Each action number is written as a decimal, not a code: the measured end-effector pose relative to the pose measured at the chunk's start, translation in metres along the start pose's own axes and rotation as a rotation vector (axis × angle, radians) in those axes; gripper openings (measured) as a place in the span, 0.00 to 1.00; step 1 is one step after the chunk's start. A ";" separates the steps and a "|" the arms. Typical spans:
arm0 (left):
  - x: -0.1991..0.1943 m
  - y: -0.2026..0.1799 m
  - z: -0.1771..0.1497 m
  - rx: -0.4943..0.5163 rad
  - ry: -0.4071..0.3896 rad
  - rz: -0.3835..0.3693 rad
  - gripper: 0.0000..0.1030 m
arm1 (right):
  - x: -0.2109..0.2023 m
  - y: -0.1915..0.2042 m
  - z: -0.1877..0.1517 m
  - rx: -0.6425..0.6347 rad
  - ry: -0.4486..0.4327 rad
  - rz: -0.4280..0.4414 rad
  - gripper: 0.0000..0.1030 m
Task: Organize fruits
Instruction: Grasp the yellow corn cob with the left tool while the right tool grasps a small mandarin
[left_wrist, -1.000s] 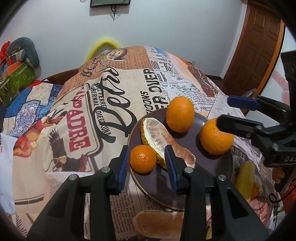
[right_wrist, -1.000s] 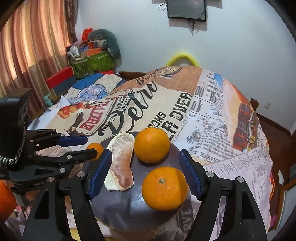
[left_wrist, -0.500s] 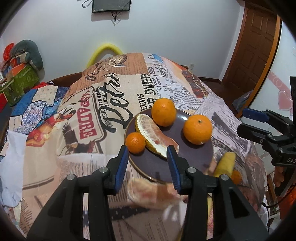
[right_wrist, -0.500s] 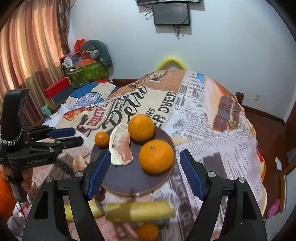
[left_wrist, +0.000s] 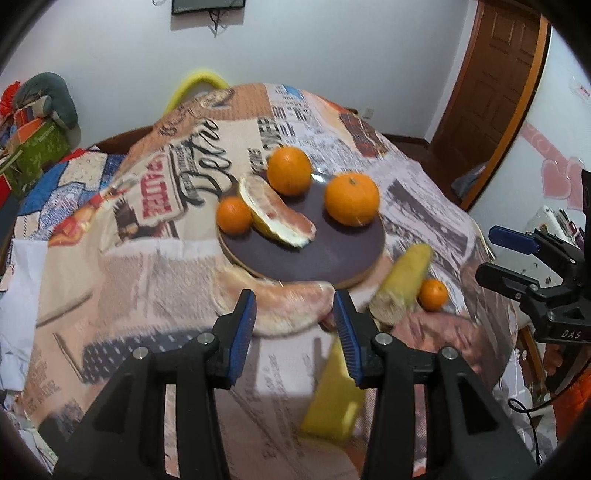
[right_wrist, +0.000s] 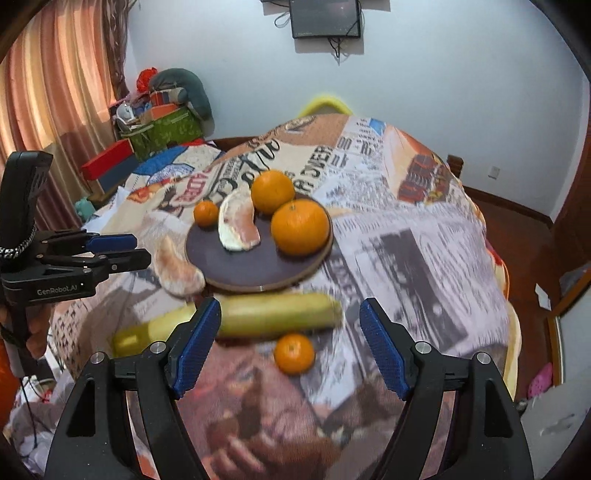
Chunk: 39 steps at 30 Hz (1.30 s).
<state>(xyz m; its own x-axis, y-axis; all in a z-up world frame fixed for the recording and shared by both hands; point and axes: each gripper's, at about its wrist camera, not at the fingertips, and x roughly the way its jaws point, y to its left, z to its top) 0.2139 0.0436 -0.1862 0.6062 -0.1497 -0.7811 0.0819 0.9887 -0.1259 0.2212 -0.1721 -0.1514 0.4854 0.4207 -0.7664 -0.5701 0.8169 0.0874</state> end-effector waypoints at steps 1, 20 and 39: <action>0.002 -0.003 -0.004 0.002 0.012 -0.005 0.42 | -0.001 0.000 -0.005 0.003 0.005 -0.003 0.73; 0.043 -0.039 -0.034 0.054 0.133 -0.052 0.42 | 0.021 -0.009 -0.051 0.114 0.076 -0.014 0.73; 0.045 -0.040 -0.034 0.075 0.106 -0.068 0.42 | 0.041 -0.009 -0.045 0.108 0.085 0.038 0.31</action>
<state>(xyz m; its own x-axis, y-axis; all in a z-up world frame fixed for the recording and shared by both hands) 0.2104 -0.0031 -0.2370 0.5102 -0.2132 -0.8332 0.1815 0.9737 -0.1380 0.2162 -0.1796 -0.2121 0.4041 0.4211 -0.8120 -0.5105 0.8404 0.1818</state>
